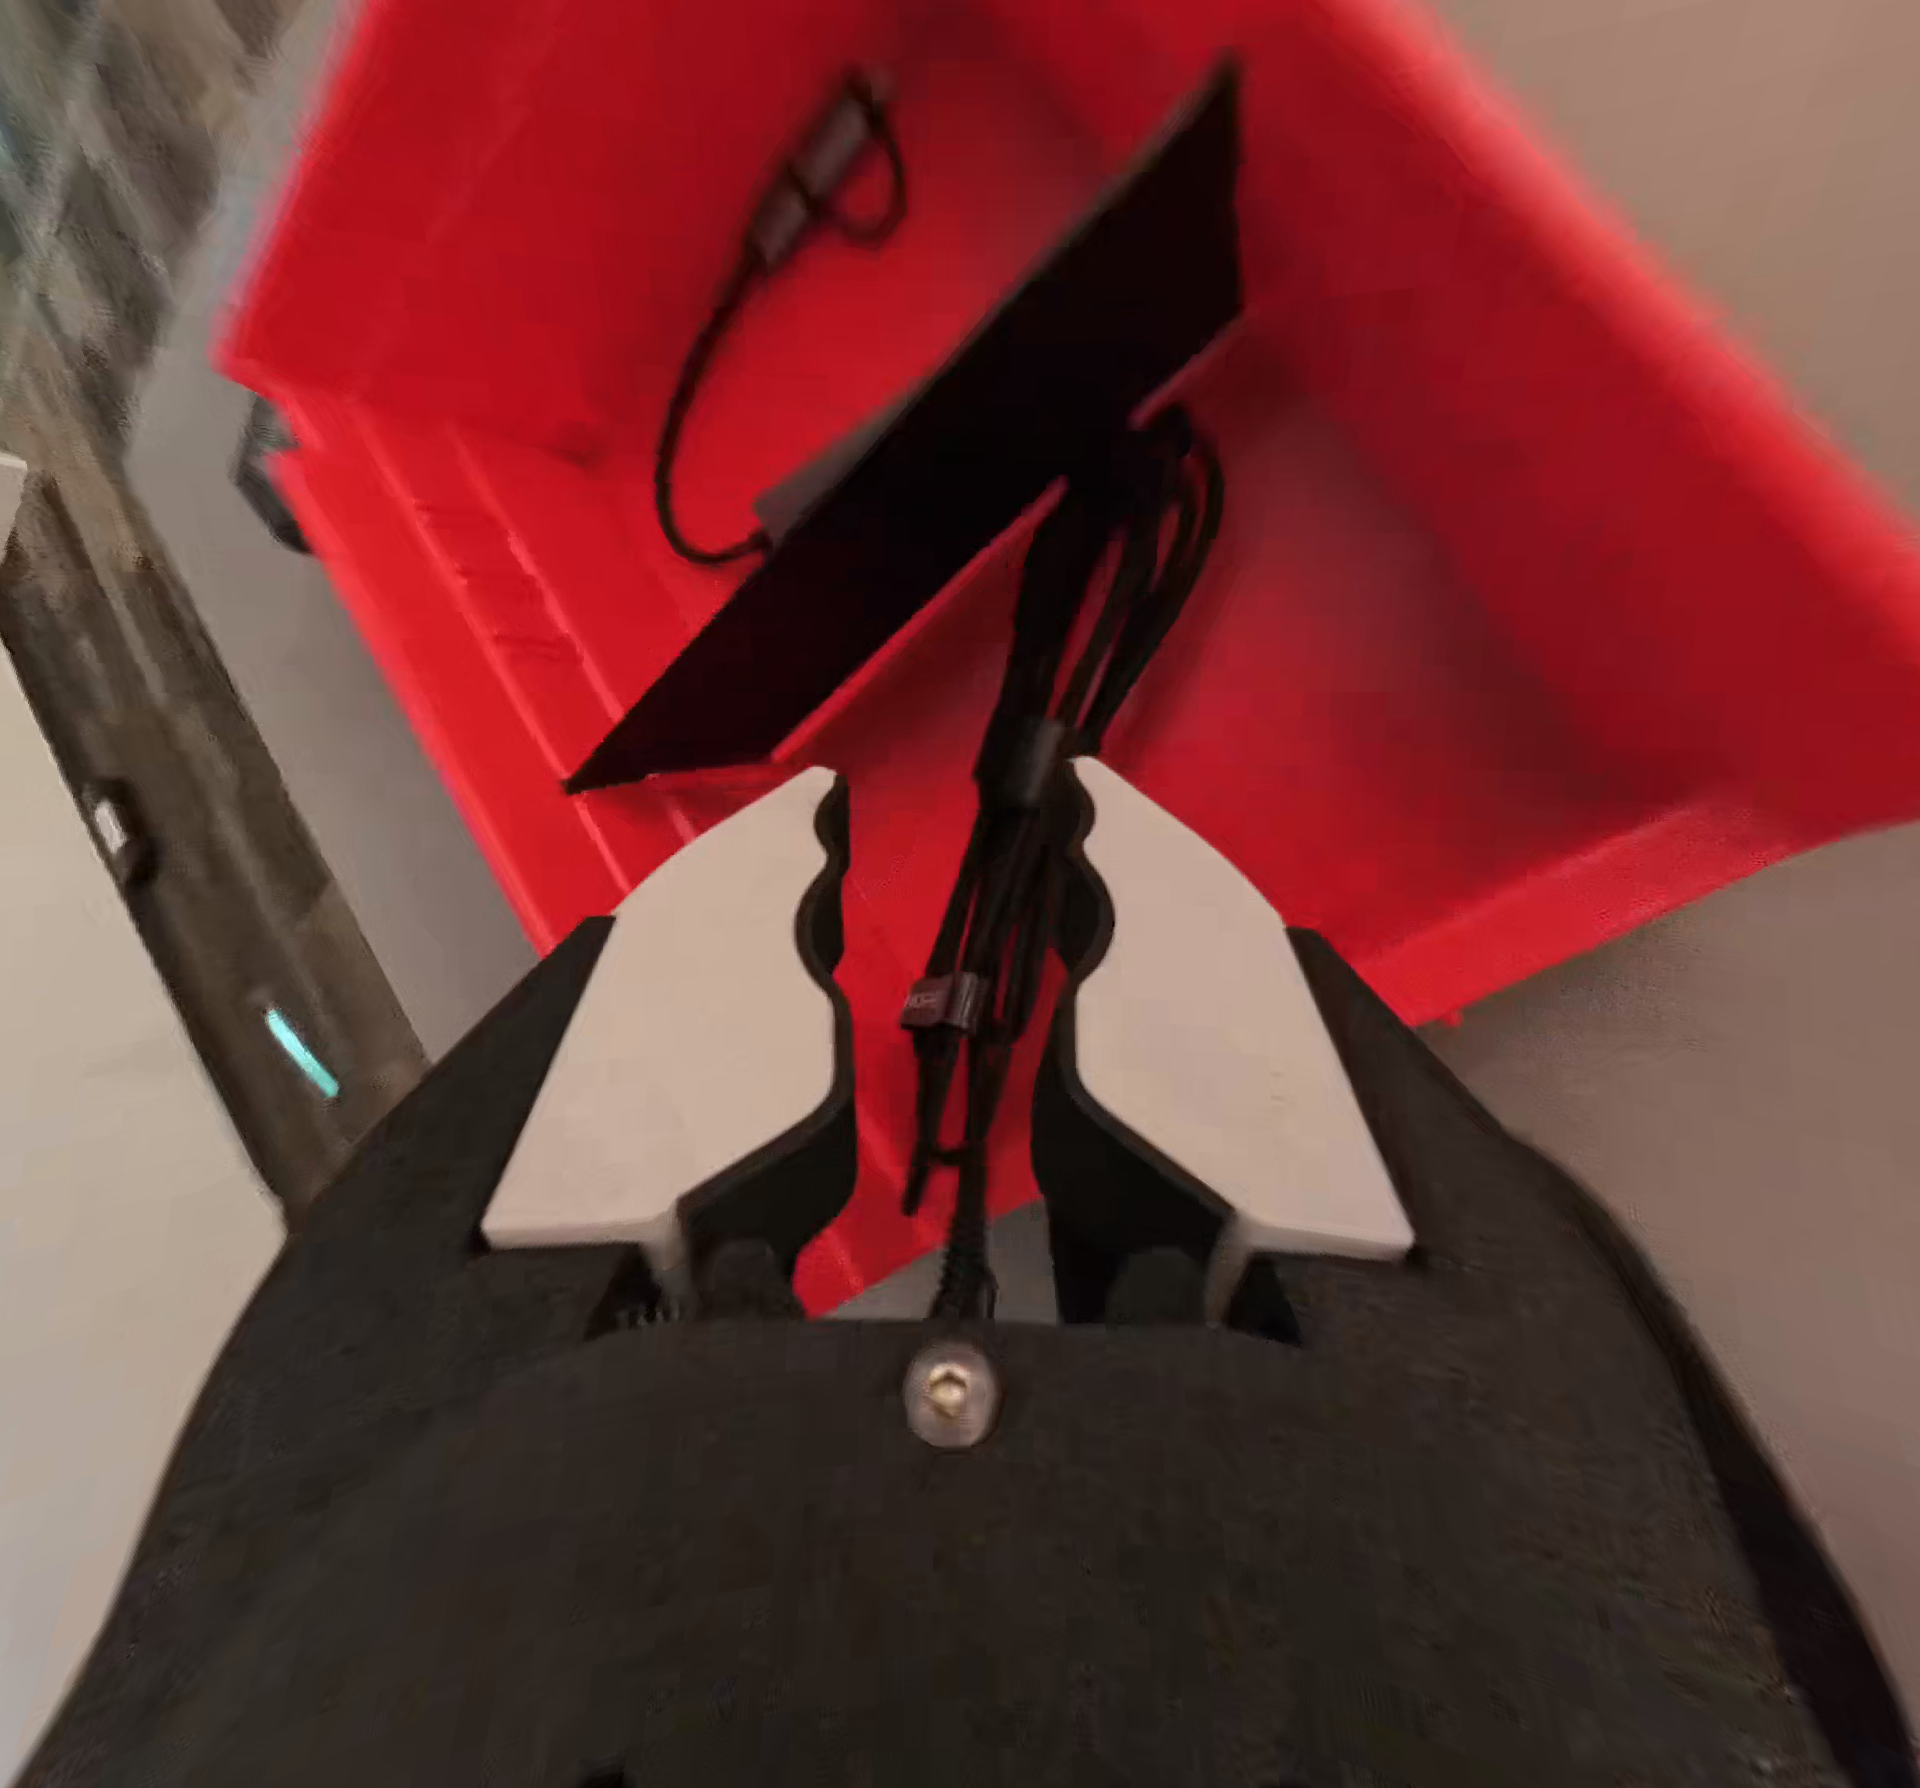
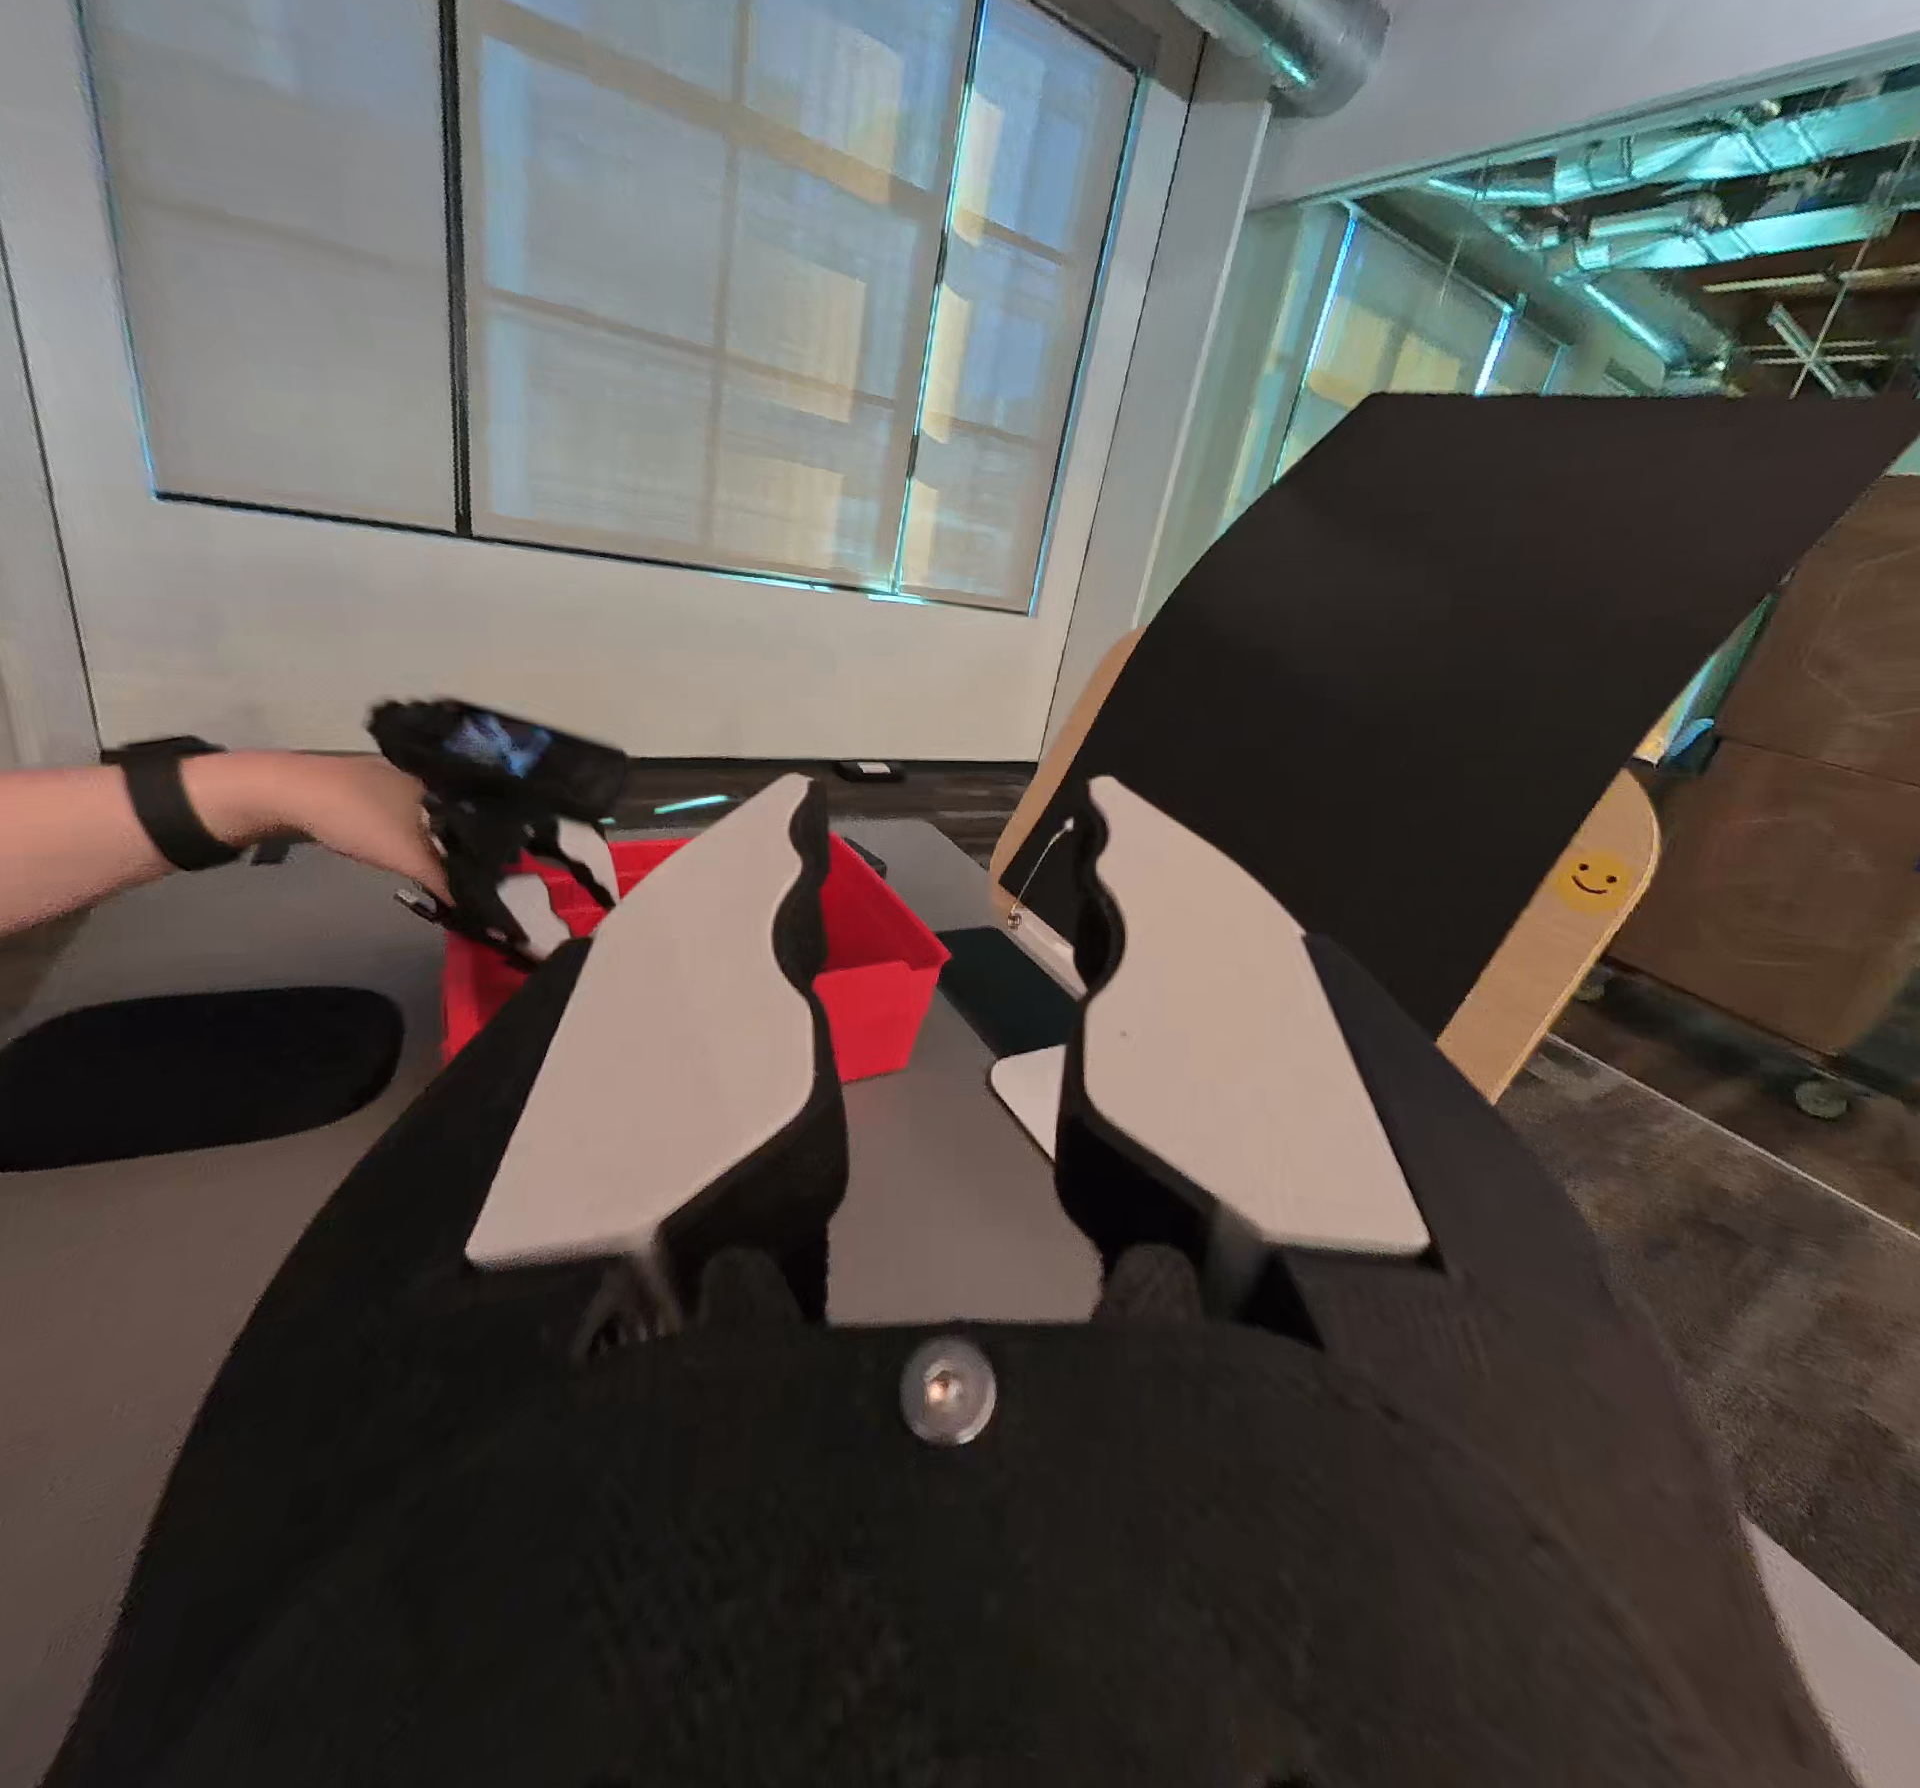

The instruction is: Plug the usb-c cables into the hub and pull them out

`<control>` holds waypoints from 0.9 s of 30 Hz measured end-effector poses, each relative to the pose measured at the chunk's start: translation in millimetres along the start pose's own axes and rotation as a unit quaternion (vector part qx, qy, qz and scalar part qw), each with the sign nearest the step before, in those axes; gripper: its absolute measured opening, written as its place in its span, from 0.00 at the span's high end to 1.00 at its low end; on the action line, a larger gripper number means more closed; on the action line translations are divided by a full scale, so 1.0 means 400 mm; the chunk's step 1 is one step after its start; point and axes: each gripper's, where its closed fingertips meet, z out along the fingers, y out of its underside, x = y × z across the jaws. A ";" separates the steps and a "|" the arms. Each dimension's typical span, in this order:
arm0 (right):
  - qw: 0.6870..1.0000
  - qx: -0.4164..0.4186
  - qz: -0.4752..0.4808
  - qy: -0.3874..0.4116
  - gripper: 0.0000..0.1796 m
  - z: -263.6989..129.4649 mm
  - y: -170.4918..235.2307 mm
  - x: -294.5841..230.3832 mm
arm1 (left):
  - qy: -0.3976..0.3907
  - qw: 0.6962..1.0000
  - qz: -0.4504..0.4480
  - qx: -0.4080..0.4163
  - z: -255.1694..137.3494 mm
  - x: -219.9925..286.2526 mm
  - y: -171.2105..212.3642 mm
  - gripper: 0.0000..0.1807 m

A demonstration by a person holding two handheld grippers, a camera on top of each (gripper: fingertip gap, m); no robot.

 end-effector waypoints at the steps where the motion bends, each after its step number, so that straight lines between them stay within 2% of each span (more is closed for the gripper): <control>1: 1.000 0.006 -0.001 0.002 0.75 -0.006 -0.006 0.003 | 0.010 0.999 0.013 -0.038 0.033 0.006 0.024 0.77; 3: 1.000 0.004 -0.004 0.011 0.75 -0.018 -0.007 0.015 | 0.021 0.995 0.032 -0.088 0.085 0.020 0.059 0.74; 5: 1.000 0.002 -0.005 0.017 0.75 -0.029 -0.006 0.029 | 0.017 0.992 0.036 -0.122 0.119 0.034 0.088 0.75; 6: 1.000 0.007 -0.003 0.022 0.75 -0.036 -0.010 0.038 | 0.007 0.989 0.036 -0.140 0.131 0.035 0.102 0.77; 8: 1.000 0.017 0.008 0.023 0.76 -0.048 -0.018 0.050 | -0.018 0.987 0.047 -0.154 0.141 0.030 0.114 0.88; 9: 0.999 0.023 0.015 0.020 0.77 -0.053 -0.022 0.053 | -0.026 0.987 0.051 -0.151 0.138 0.026 0.113 0.93; 14: 0.998 0.048 0.034 0.024 0.78 -0.075 -0.042 0.069 | -0.053 0.990 0.045 -0.126 0.041 -0.018 0.083 0.93; 18: 0.997 0.066 0.023 0.040 0.81 -0.091 -0.064 0.078 | -0.096 0.994 0.042 -0.028 -0.134 -0.039 -0.021 0.94; 21: 0.996 0.080 0.020 0.041 0.81 -0.097 -0.084 0.074 | -0.036 0.994 0.064 0.078 -0.243 0.086 -0.163 0.94; 24: 0.996 0.073 0.015 0.041 0.81 -0.100 -0.084 0.070 | 0.037 0.982 0.142 0.119 -0.249 0.284 -0.286 0.94; 27: 0.997 0.060 0.006 0.053 0.81 -0.109 -0.077 0.079 | 0.086 0.966 0.214 0.119 -0.162 0.445 -0.369 0.94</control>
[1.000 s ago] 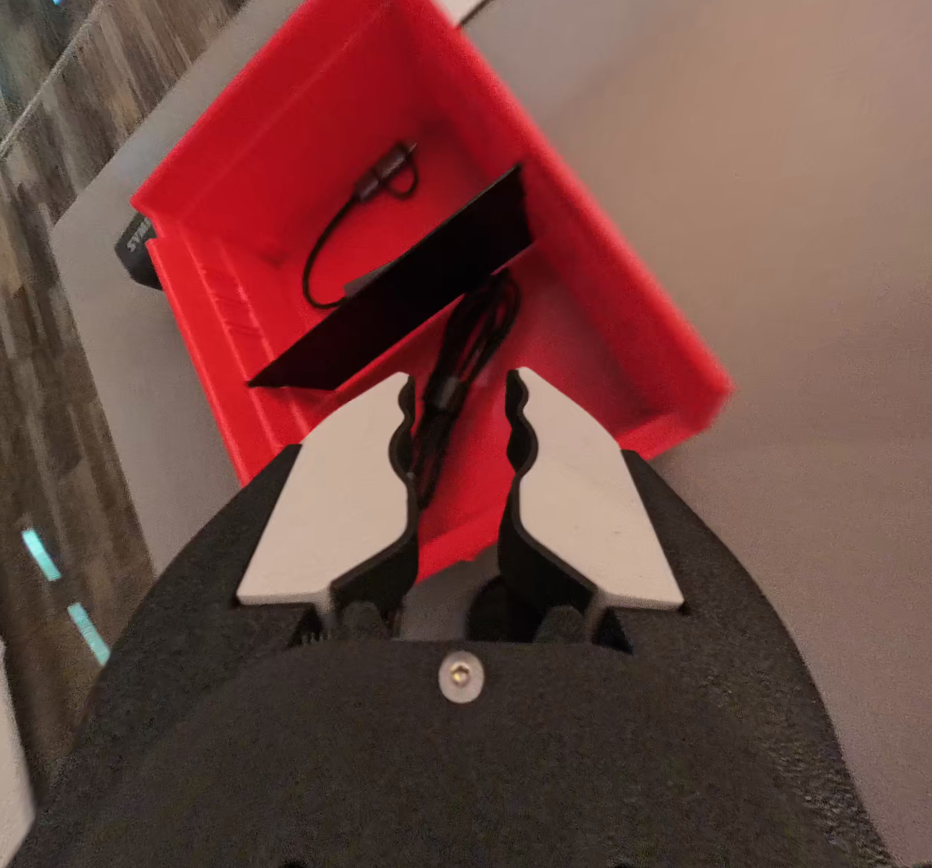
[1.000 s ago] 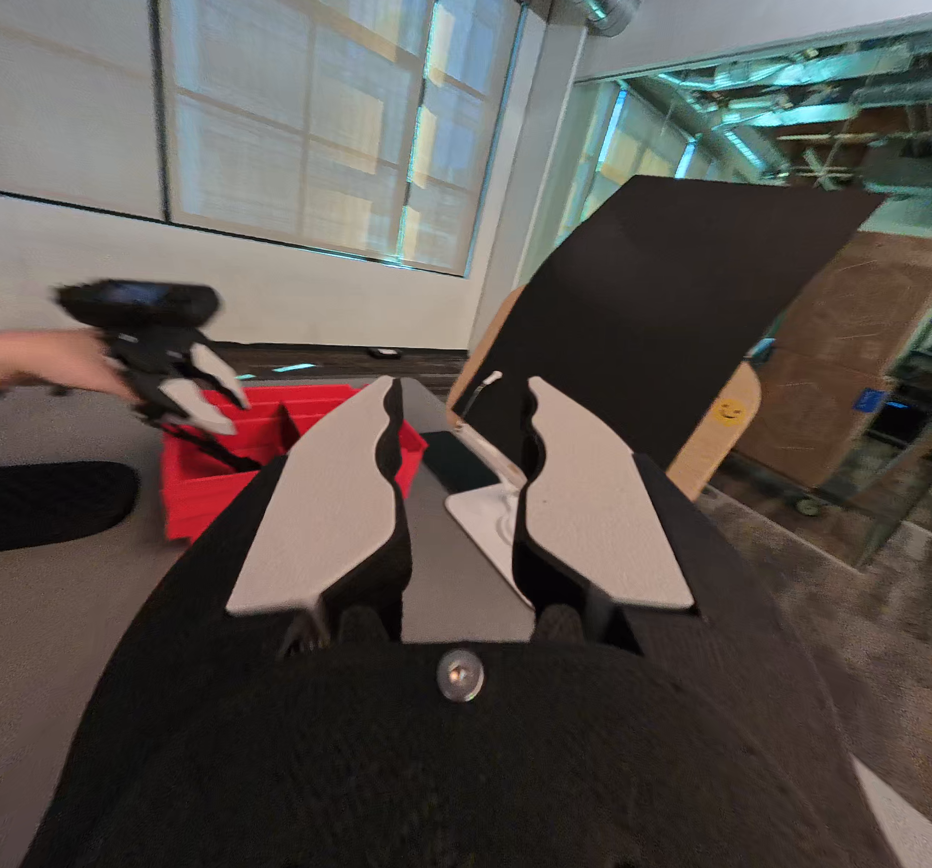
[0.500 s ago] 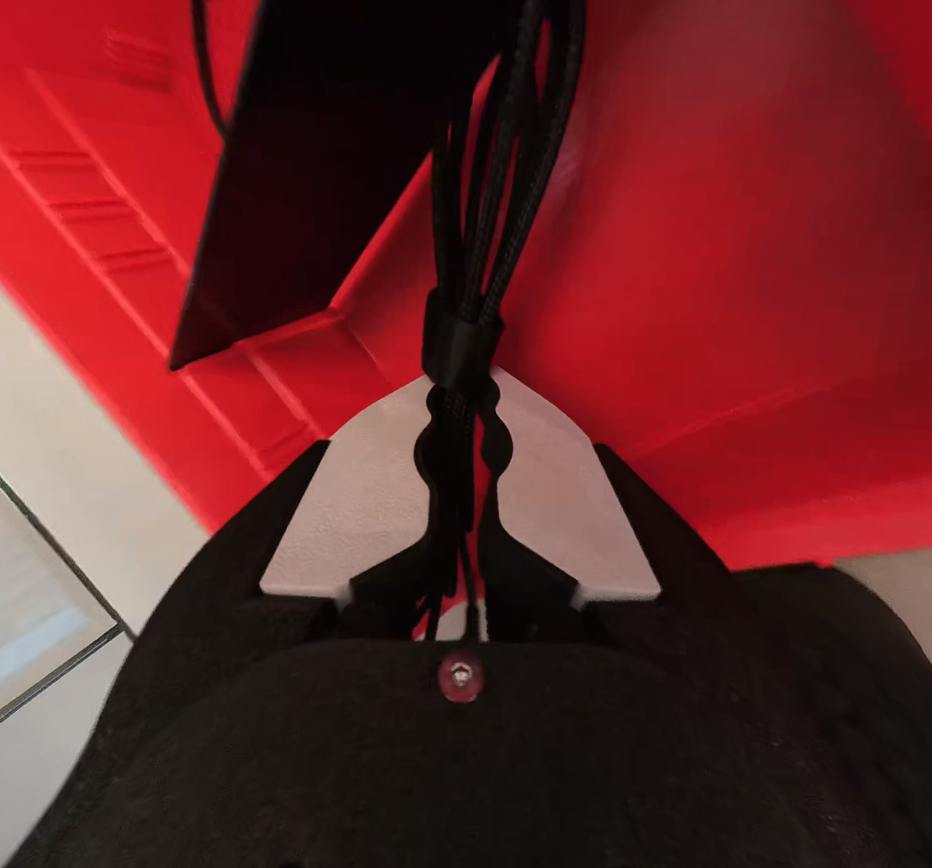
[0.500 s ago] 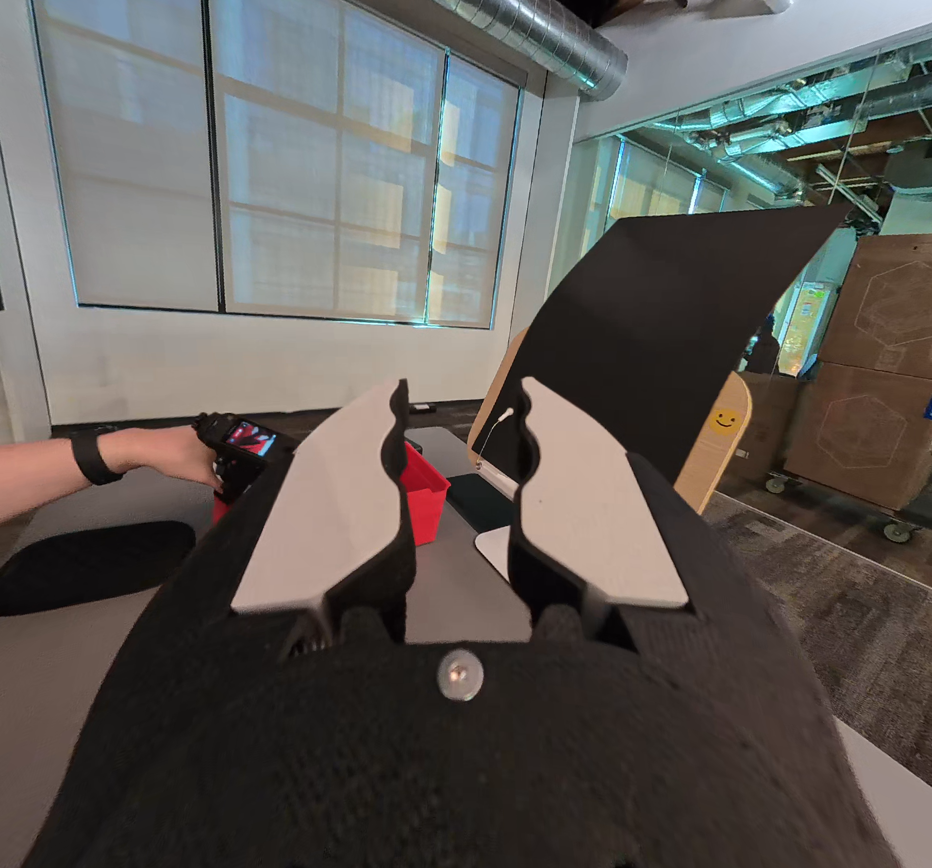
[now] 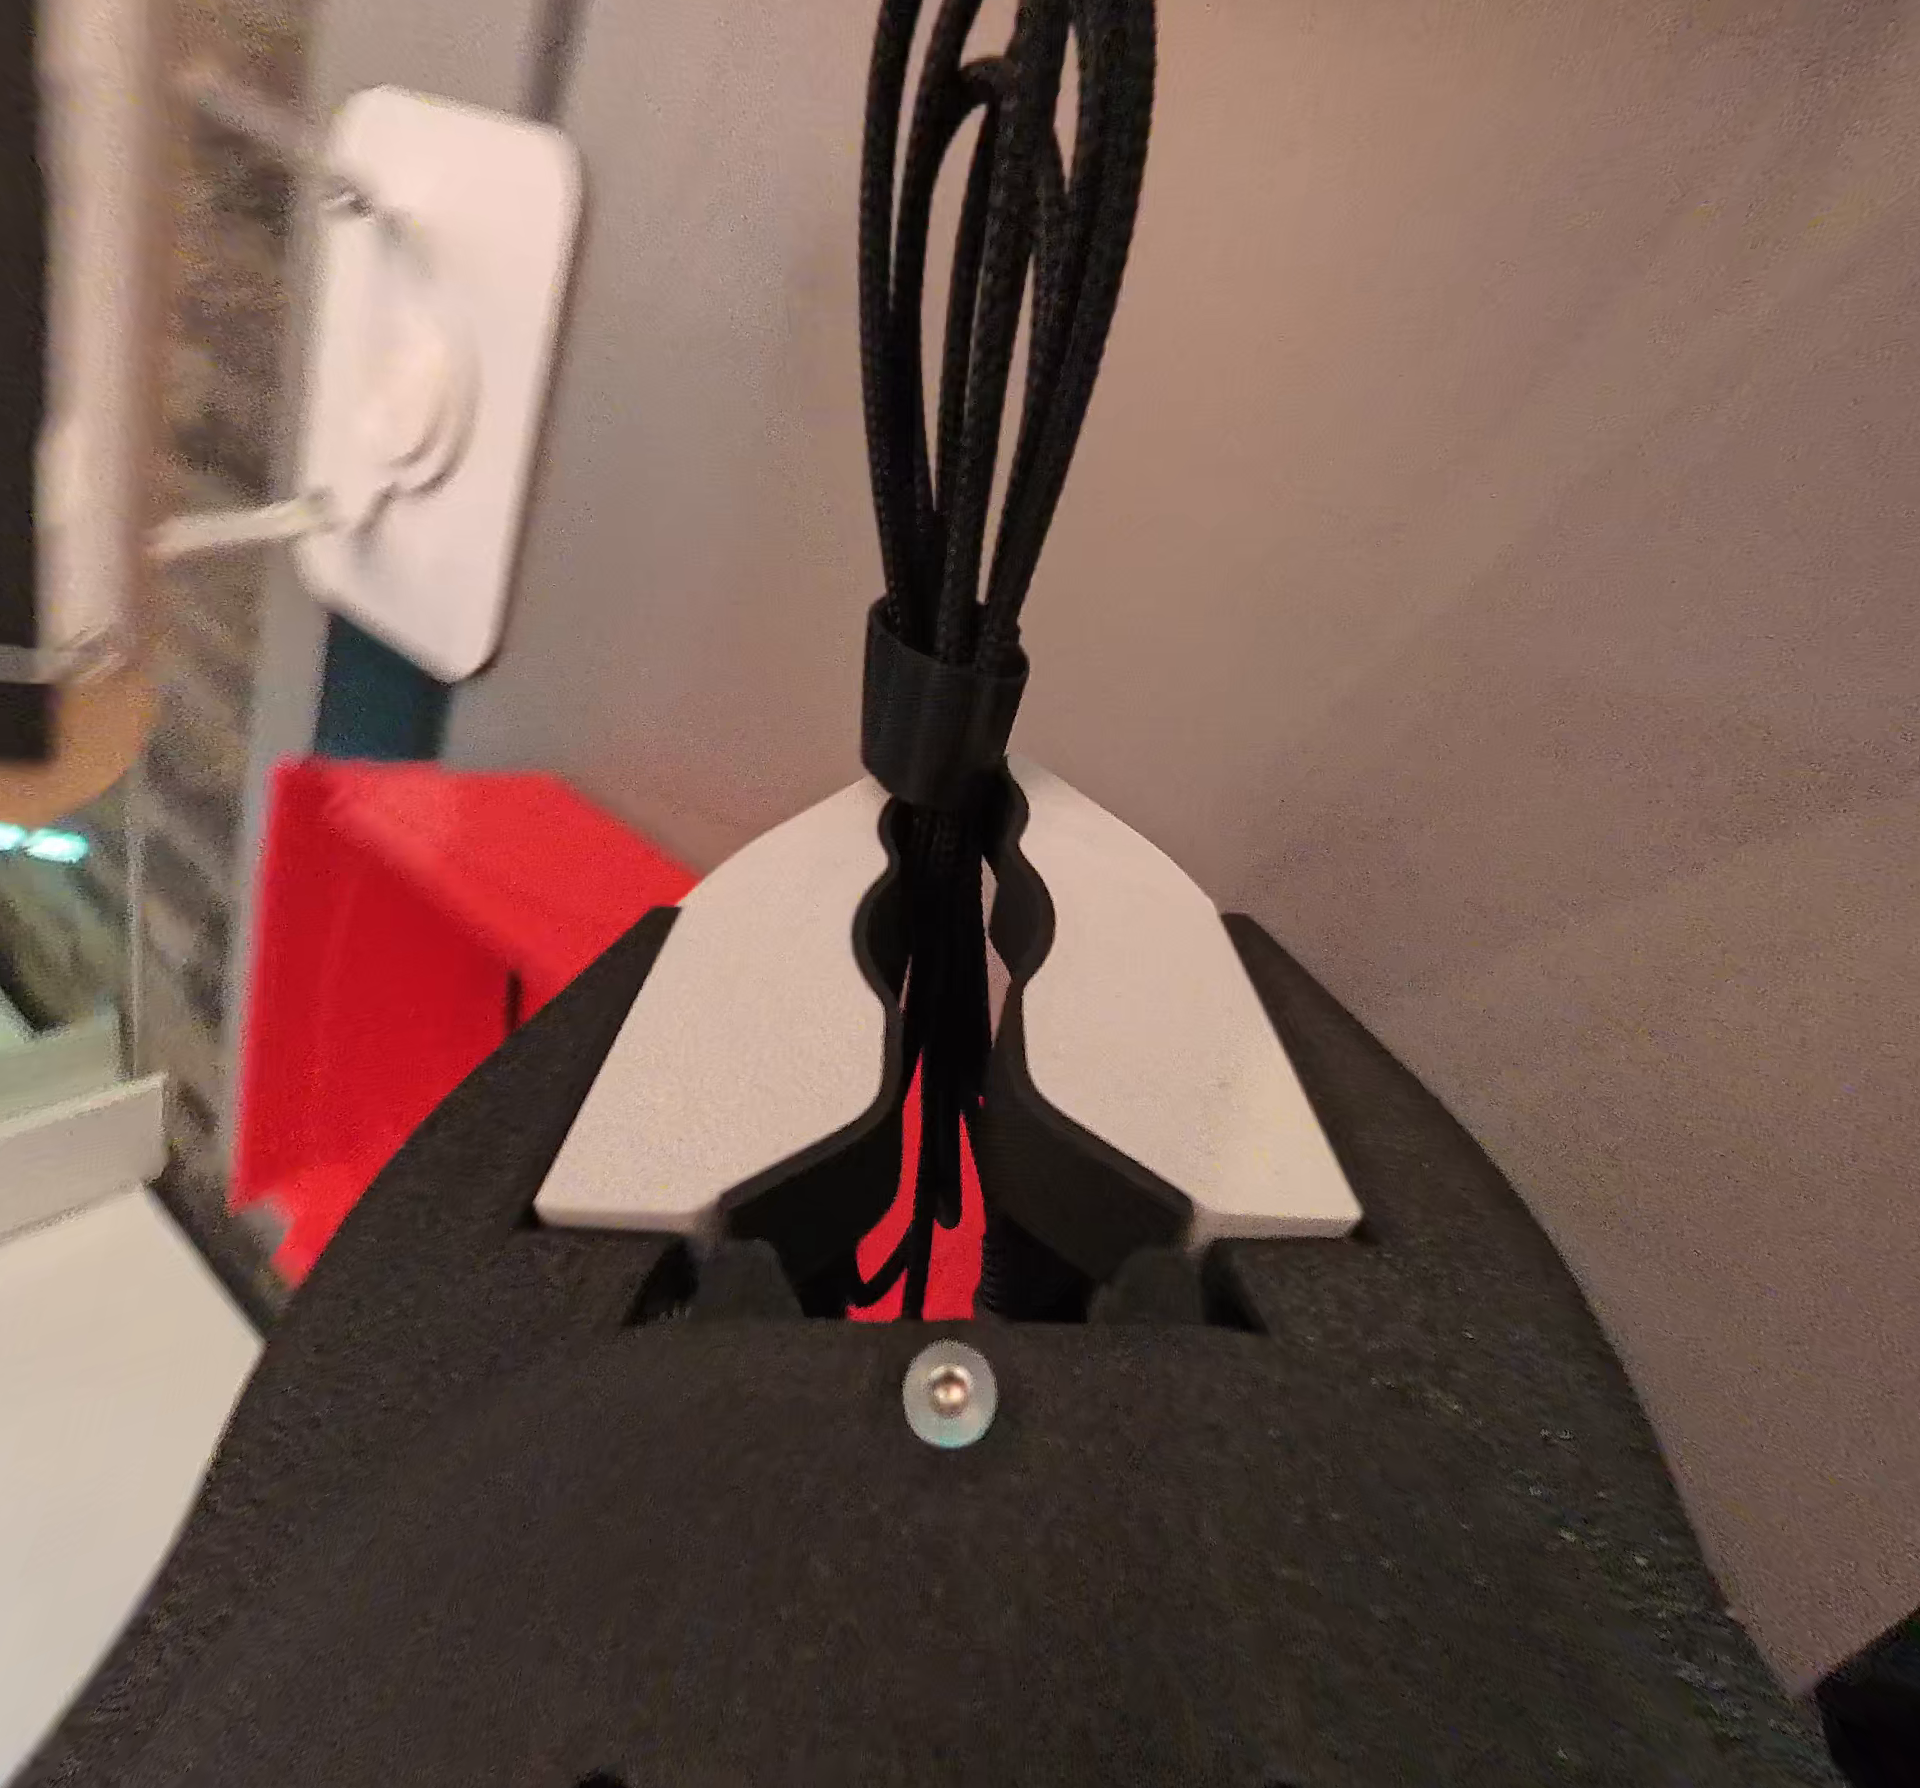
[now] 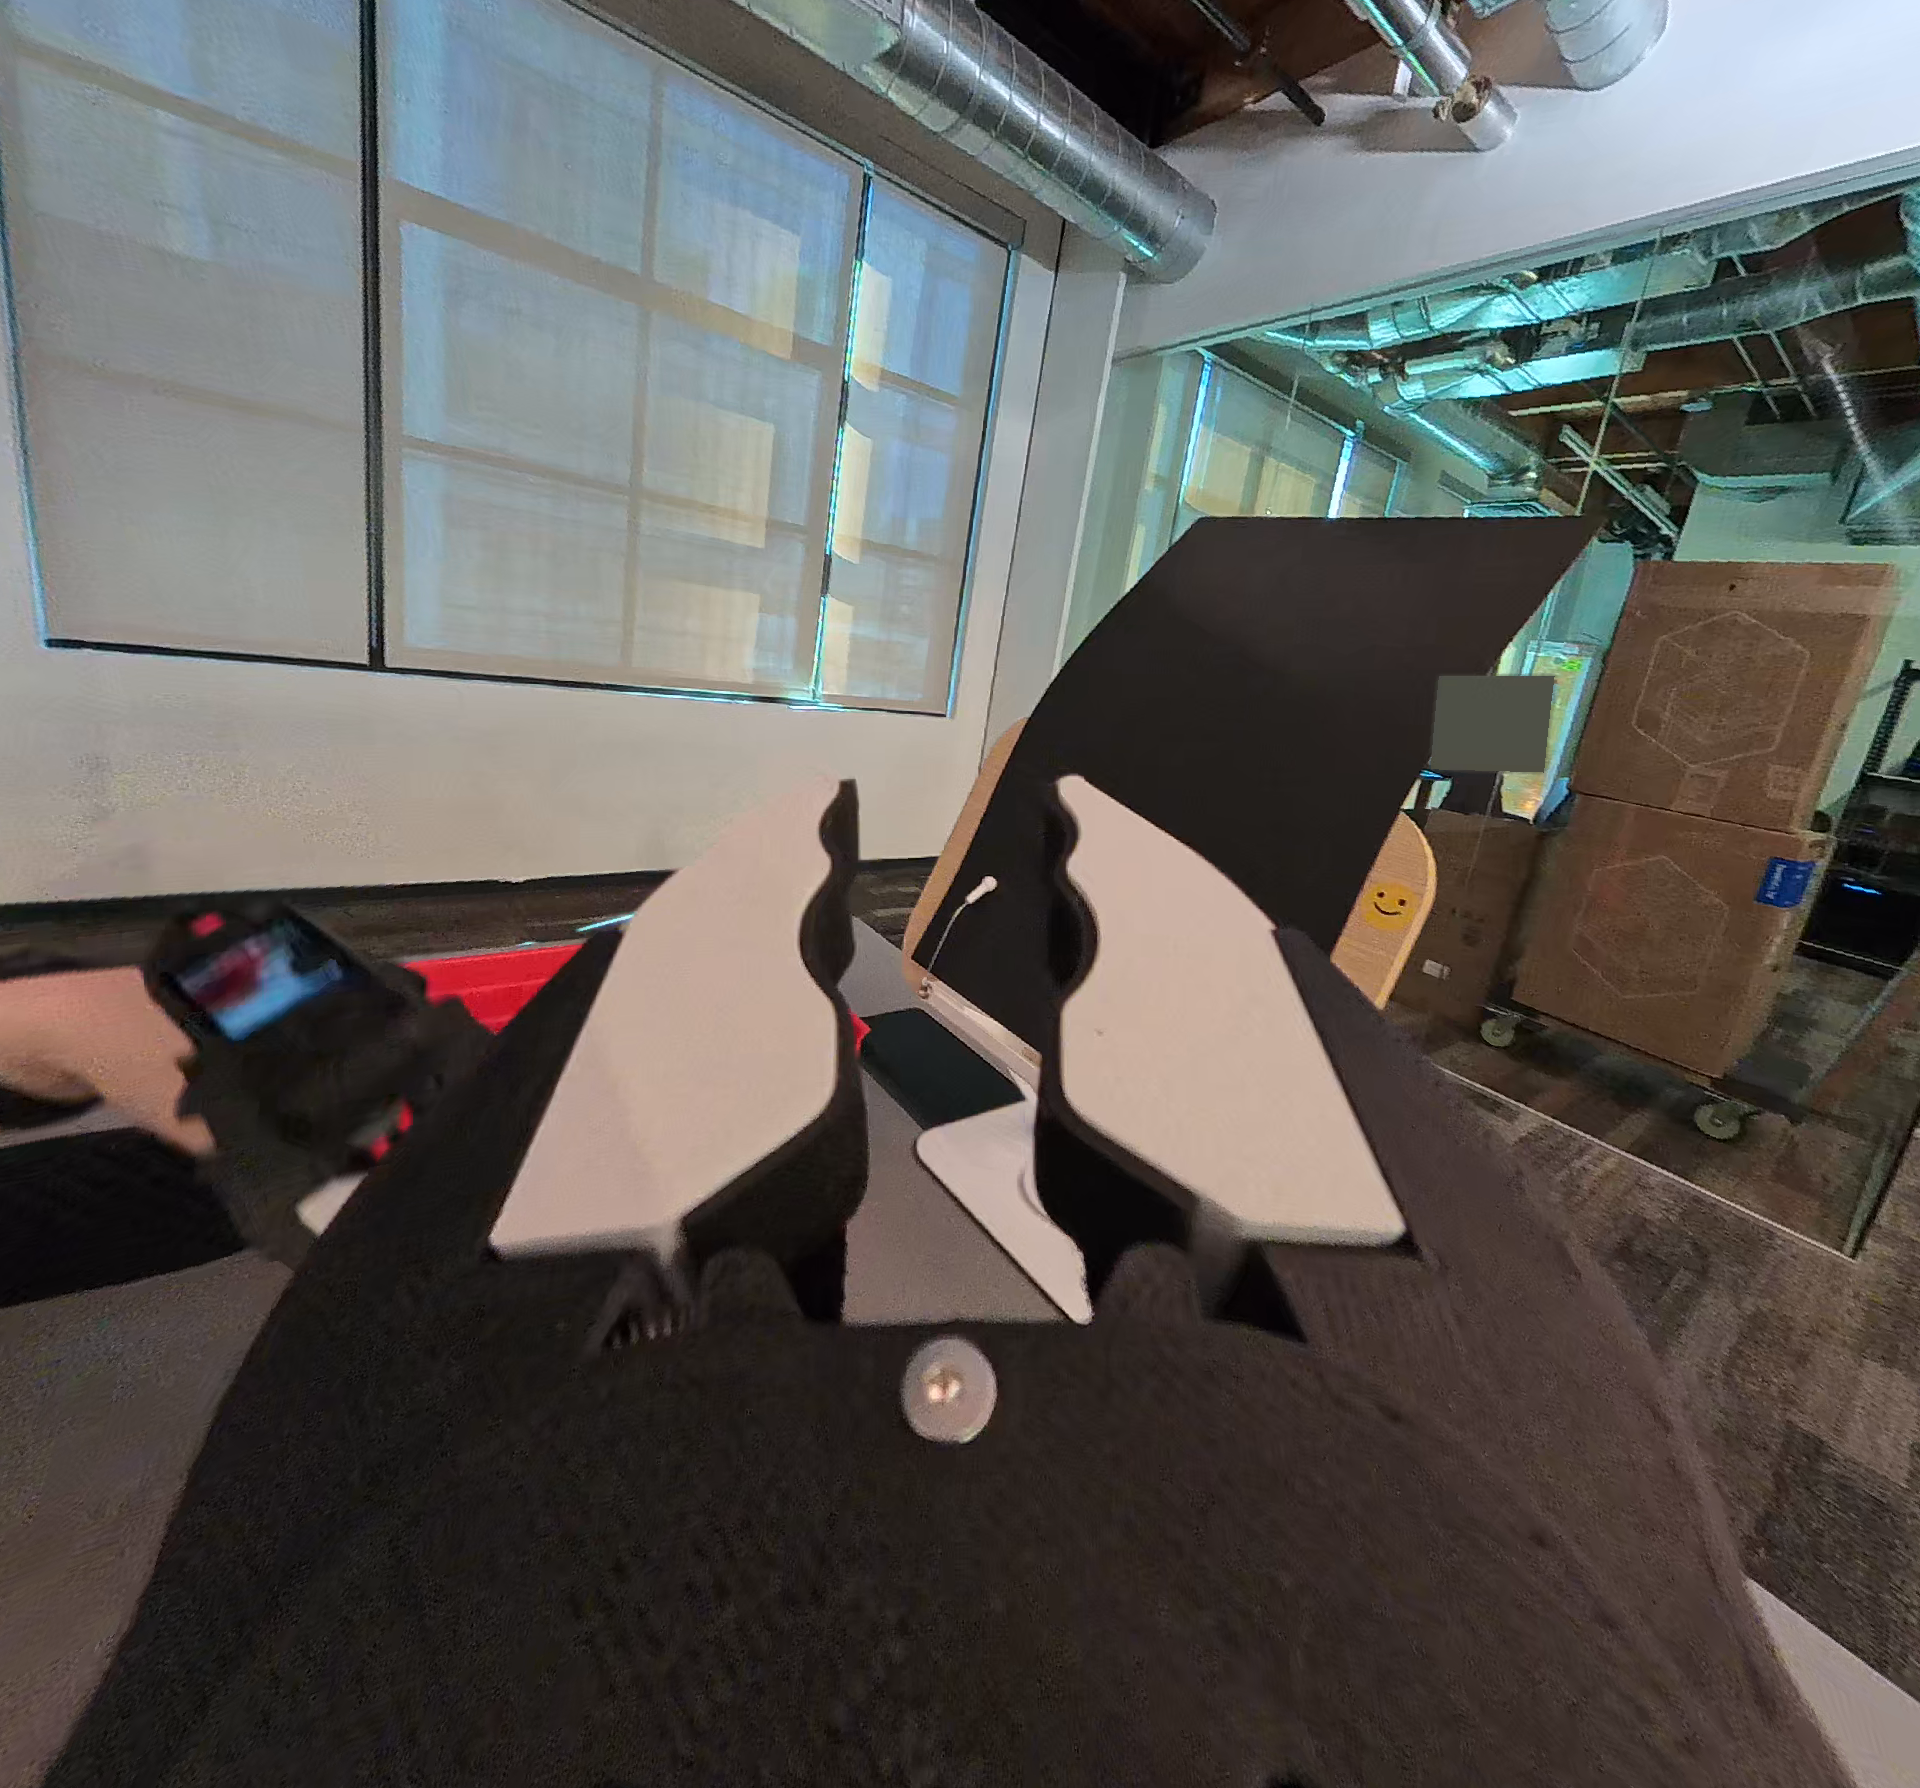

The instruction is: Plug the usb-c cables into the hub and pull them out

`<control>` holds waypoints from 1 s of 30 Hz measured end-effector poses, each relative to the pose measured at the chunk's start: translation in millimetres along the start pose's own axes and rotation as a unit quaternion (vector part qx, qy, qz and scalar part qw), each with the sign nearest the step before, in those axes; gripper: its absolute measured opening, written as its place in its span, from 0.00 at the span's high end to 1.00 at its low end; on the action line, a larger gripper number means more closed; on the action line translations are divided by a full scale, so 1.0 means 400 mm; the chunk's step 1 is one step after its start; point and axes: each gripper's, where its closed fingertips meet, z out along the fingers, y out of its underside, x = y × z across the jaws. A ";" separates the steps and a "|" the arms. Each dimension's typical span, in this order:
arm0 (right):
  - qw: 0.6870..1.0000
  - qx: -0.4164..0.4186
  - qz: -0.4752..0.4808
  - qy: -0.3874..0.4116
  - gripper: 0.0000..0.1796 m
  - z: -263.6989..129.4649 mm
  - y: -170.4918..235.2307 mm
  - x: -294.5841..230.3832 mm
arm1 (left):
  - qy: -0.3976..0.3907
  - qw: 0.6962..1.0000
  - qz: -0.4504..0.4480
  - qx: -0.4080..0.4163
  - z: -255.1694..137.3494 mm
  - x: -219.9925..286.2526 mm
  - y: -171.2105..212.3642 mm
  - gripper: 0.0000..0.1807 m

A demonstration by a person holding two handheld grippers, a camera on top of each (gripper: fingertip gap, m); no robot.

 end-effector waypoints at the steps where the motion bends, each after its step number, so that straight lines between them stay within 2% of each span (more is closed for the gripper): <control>1: 1.000 -0.001 -0.001 0.004 0.81 -0.003 0.000 0.004 | 0.020 1.000 0.010 -0.011 0.048 0.022 -0.017 0.94; 5: 1.000 0.011 0.006 -0.003 0.81 -0.011 -0.008 0.006 | 0.075 0.996 0.045 -0.031 0.184 0.069 -0.053 0.94; 11: 0.999 0.029 0.013 -0.015 0.81 -0.011 -0.017 0.008 | 0.114 0.989 0.083 -0.040 0.252 0.111 -0.050 0.92; 14: 1.000 0.023 0.010 -0.007 0.81 -0.012 -0.010 0.021 | 0.129 0.989 0.072 -0.012 0.226 0.102 -0.065 0.78; 16: 1.000 0.027 0.013 -0.005 0.81 -0.018 -0.013 0.026 | 0.117 0.991 0.065 0.025 0.161 0.056 -0.082 0.76; 18: 0.999 0.037 0.015 -0.001 0.81 -0.024 -0.022 0.031 | 0.080 0.994 0.053 0.060 0.069 -0.042 -0.082 0.75; 21: 0.998 0.056 0.021 0.003 0.81 -0.027 -0.036 0.035 | -0.003 0.998 0.007 0.065 -0.044 -0.266 -0.007 0.72; 23: 0.997 0.070 0.024 0.006 0.82 -0.021 -0.038 0.035 | -0.026 0.999 -0.027 0.040 -0.067 -0.391 0.080 0.74; 27: 0.992 0.116 0.027 0.030 0.84 -0.004 -0.033 0.045 | 0.052 0.996 -0.055 -0.043 0.001 -0.473 0.273 0.79; 30: 0.995 0.093 0.036 0.020 0.84 0.019 0.003 0.045 | 0.087 0.992 -0.044 -0.086 0.083 -0.493 0.379 0.80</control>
